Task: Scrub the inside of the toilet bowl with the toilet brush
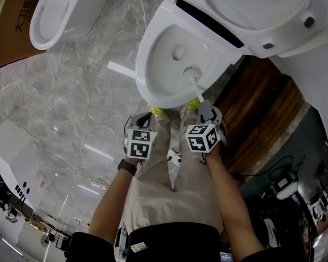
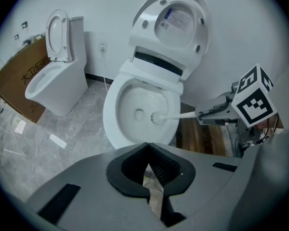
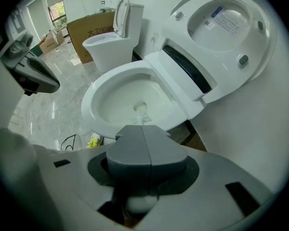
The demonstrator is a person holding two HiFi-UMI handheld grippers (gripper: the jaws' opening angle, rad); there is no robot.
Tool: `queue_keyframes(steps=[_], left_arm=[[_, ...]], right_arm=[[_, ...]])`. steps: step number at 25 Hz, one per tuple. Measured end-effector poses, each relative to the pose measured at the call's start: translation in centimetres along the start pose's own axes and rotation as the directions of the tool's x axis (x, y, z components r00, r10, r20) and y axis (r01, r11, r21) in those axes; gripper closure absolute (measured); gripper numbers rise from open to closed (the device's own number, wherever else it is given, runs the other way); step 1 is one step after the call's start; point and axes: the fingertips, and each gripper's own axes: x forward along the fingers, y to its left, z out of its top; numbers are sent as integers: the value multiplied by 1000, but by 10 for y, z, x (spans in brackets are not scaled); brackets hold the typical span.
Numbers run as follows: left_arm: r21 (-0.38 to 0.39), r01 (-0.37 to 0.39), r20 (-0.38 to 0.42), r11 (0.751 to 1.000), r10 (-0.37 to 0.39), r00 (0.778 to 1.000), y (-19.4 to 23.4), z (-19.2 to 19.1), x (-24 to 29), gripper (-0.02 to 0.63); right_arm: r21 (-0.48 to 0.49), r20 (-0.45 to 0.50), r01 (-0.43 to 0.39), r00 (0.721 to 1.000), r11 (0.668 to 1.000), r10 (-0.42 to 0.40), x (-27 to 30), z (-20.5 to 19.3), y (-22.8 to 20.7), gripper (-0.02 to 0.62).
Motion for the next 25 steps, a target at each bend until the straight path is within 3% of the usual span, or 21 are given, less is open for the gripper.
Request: queue_keyframes(steps=[10,18,25], left_arm=[[-13,5,11,1000,-5,1000,1,-7,-4,588],[-15,3,13,1000,-3,1000,8,-12,-3,588],[-11,8,25,1000,-8,1000,13,-7,0,588]], right_arm=[[5,-24,-120,993,993,120,-9,9,47,434],[79,-16,-257,966,963,259,-13,26,91,436],[96,30,-324,946,941,323,-8,54,102,436]])
